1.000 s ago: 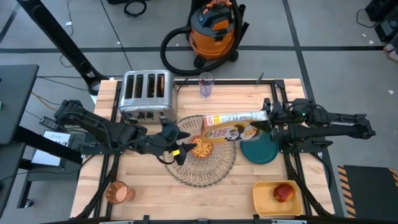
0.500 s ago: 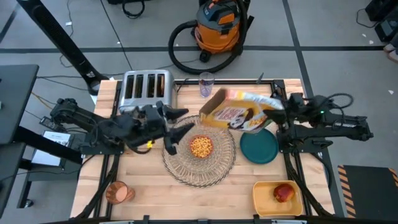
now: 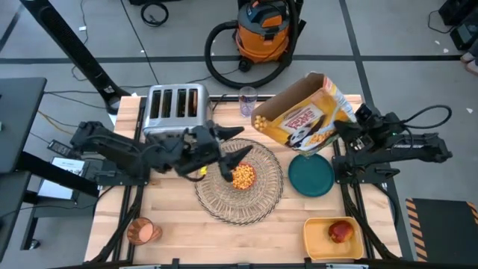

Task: Arrange a breakfast setting
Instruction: Pour the cereal into the red bowl

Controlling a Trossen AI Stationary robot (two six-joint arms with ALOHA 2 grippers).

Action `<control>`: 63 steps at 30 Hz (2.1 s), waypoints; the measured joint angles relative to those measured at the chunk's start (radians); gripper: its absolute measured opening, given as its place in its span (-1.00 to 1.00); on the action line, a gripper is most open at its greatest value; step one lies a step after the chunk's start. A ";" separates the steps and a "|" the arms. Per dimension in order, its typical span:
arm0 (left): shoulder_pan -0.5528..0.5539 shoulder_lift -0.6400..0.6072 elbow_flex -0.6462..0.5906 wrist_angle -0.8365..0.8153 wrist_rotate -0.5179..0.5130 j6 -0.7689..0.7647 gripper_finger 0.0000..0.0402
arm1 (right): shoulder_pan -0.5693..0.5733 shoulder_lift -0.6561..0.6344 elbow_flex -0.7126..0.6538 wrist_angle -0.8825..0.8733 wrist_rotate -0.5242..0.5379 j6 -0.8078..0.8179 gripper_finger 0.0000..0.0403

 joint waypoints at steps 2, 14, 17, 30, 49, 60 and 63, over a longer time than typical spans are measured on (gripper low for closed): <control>0.027 0.039 0.000 0.071 0.039 0.020 0.58 | 0.010 0.029 0.000 0.045 0.010 0.006 -0.18; 0.135 0.183 0.000 0.363 0.232 0.015 0.58 | 0.029 0.120 0.000 0.080 0.089 -0.028 -0.18; 0.155 0.186 0.000 0.383 0.236 -0.011 0.57 | 0.029 0.150 0.000 0.080 0.096 -0.048 -0.18; 0.187 0.184 0.000 0.474 0.269 -0.048 -0.21 | 0.029 0.216 0.000 0.116 0.099 -0.122 -0.13; 0.219 0.045 0.000 0.159 0.326 -0.051 -0.68 | 0.028 0.143 0.245 -0.645 0.017 -0.269 0.76; 0.193 -0.001 -0.001 -0.108 0.328 -0.016 -0.70 | 0.026 0.224 0.489 -0.989 0.024 -0.360 0.89; 0.181 0.019 -0.001 -0.115 0.329 -0.011 -0.68 | 0.026 0.283 0.488 -0.967 0.024 -0.341 0.87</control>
